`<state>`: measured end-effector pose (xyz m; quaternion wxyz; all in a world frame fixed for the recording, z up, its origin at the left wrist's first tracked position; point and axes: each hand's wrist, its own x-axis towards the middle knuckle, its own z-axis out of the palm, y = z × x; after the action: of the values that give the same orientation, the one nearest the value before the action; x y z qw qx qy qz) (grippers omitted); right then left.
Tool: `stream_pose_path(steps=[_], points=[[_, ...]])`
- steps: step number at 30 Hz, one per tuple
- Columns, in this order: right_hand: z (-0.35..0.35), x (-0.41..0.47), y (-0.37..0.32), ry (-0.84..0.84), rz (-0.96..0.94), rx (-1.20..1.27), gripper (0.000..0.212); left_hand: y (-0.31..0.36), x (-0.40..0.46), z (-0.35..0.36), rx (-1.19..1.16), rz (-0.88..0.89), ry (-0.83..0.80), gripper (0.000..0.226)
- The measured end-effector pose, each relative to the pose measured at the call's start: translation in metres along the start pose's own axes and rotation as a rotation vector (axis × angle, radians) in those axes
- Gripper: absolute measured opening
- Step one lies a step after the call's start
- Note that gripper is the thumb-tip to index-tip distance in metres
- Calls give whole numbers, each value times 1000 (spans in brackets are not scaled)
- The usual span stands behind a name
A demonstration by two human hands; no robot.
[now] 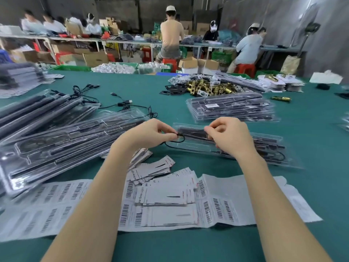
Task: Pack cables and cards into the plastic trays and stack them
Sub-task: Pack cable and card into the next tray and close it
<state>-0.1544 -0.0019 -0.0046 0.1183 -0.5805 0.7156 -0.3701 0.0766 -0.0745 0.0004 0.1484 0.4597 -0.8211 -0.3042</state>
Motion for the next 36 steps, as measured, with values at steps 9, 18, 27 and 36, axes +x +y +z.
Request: stream_pose_path(steps=[9,18,27,36], points=[[24,3,-17,-219,-219,160,26,-9,-8,-6,-245,-110,-49,12],[53,-1,4,-207,-285,-172,9,-9,-11,-11,-314,-109,-162,18],[27,-3,7,-451,-198,6,31,16,-2,14,-635,161,-284,31],[-10,8,8,74,-332,136,35,19,7,25,-551,177,-73,17]])
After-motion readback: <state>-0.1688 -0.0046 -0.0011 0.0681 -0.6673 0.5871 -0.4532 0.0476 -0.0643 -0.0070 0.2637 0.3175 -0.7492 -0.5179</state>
